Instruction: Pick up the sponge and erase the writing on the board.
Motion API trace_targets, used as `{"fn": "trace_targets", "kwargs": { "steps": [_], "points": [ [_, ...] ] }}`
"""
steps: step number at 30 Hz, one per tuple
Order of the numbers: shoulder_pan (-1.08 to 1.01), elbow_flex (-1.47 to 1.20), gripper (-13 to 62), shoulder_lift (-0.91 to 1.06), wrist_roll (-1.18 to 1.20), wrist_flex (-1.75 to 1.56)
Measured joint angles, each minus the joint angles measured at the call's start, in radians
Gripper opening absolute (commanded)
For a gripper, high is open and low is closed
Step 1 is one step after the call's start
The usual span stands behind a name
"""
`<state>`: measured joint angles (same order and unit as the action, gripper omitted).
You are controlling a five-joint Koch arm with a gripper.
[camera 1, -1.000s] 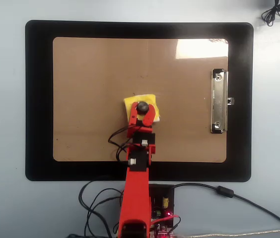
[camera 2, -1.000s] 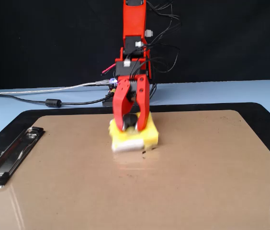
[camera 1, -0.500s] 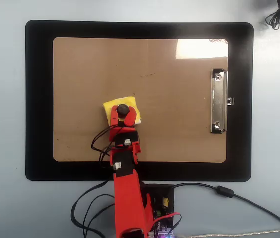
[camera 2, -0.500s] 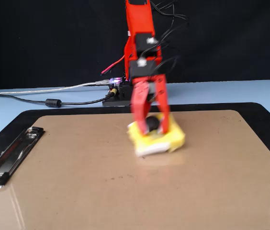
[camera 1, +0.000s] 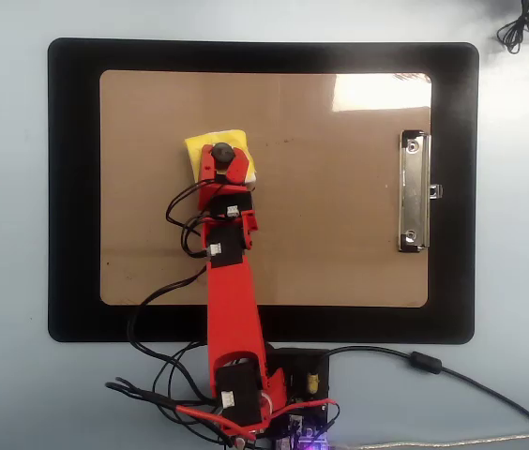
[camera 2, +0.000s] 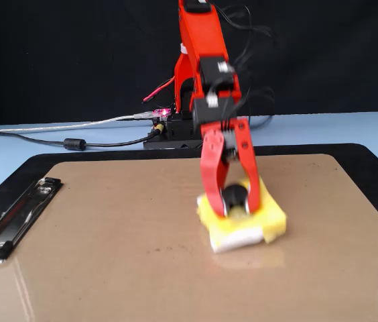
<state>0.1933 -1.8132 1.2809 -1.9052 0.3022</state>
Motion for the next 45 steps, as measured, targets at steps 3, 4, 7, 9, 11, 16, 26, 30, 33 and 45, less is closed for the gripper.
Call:
{"fn": "trace_targets", "kwargs": {
  "steps": [3,4,7,9,11,16,26,30,33,45],
  "points": [
    [-0.008,-0.098,-8.0,0.084,0.011,-0.015],
    [-0.018,-0.216,-8.0,0.167,0.012,-0.028],
    [-0.028,-0.430,-8.0,0.360,0.014,-0.031],
    [-0.032,-0.597,-8.0,0.515,0.021,-0.029],
    [-0.035,-0.684,-8.0,0.650,0.038,-0.012],
    [-0.043,-0.612,-8.0,0.569,0.055,-0.031],
    [-0.028,-0.250,-8.0,0.167,0.086,-0.206],
    [0.074,-0.407,-8.0,0.301,0.086,-0.206],
    [0.150,-0.552,-8.0,0.439,0.072,-0.204],
    [0.224,-0.572,-8.0,0.598,0.040,-0.160]
  ]
}}
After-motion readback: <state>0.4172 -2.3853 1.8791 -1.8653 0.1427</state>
